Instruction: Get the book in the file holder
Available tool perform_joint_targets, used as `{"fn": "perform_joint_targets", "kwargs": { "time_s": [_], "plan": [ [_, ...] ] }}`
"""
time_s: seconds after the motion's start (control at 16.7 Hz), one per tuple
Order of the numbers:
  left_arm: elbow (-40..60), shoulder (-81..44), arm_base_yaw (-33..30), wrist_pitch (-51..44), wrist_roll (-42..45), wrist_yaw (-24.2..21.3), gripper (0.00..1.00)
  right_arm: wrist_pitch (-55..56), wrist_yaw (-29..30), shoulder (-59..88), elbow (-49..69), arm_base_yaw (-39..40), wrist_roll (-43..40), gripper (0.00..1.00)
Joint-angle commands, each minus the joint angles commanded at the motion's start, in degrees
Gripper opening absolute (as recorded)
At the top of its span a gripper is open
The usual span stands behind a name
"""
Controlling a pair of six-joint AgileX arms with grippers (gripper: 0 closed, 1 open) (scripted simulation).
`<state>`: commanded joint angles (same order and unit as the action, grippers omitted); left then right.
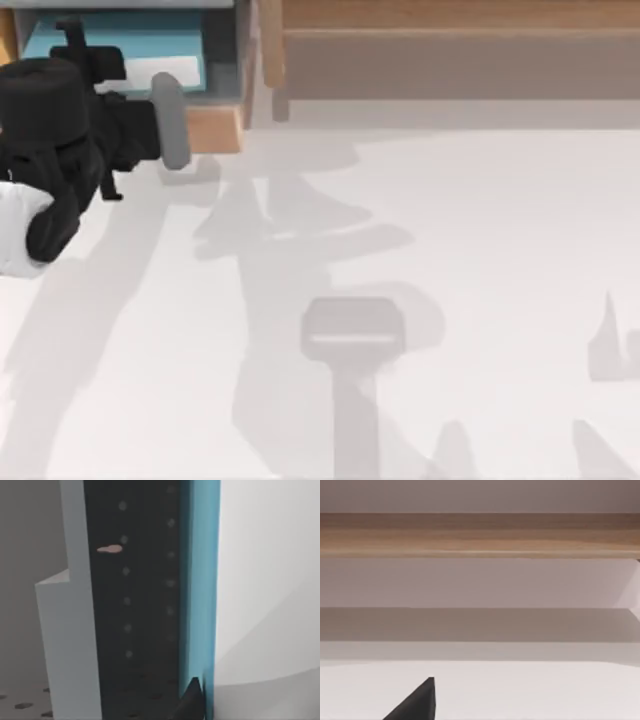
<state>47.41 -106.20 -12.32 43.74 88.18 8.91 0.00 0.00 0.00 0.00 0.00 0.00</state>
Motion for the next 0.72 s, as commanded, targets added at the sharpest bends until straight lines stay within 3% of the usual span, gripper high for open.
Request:
{"fn": "perform_joint_targets", "kwargs": {
  "time_s": [0.36, 0.72],
  "plan": [
    [0.0, 0.0, 0.0, 0.0, 0.0, 0.0, 0.98, 0.0, 0.0, 0.0, 0.0, 0.0, 0.0, 1.0],
    [0.0, 0.0, 0.0, 0.0, 0.0, 0.0, 1.0, 0.0, 0.0, 0.0, 0.0, 0.0, 0.0, 1.0]
  ]
}}
